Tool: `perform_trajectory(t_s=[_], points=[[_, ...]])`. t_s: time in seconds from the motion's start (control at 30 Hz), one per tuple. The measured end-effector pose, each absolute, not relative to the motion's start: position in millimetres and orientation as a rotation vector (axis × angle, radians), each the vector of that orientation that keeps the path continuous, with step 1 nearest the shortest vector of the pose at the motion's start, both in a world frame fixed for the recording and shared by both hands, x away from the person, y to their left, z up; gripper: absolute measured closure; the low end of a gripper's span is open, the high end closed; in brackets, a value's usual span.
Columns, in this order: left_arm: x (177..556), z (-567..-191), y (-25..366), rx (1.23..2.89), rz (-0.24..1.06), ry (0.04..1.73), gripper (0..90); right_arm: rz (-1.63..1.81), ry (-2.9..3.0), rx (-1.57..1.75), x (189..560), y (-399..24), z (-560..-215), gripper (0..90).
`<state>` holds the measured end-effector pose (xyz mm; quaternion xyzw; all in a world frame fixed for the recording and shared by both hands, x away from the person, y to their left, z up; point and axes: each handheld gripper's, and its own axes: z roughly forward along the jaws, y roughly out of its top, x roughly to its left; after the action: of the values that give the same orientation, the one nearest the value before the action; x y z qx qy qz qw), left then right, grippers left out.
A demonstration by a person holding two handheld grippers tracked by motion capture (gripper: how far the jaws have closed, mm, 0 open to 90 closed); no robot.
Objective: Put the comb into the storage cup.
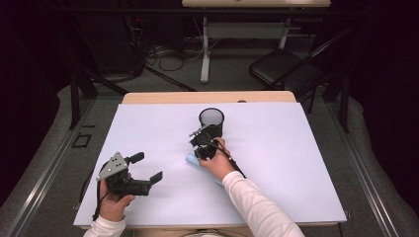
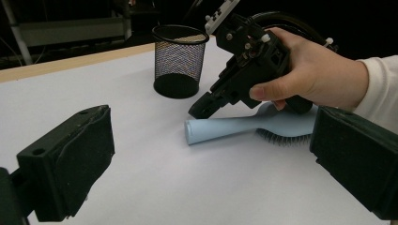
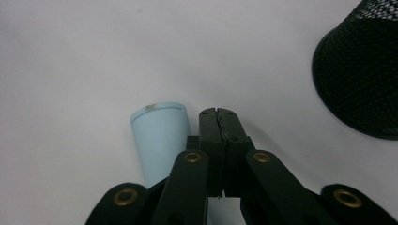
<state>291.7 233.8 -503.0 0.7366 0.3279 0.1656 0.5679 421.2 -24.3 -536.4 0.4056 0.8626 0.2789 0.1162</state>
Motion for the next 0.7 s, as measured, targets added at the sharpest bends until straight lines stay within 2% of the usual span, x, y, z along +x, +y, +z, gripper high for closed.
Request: perform_trajectory(t_s=[0.7], points=[[292, -503, 234, 1.727, 0.391, 0.772, 0.3, 0.795, 2.608, 1.090, 398, -13, -538, 90.0]])
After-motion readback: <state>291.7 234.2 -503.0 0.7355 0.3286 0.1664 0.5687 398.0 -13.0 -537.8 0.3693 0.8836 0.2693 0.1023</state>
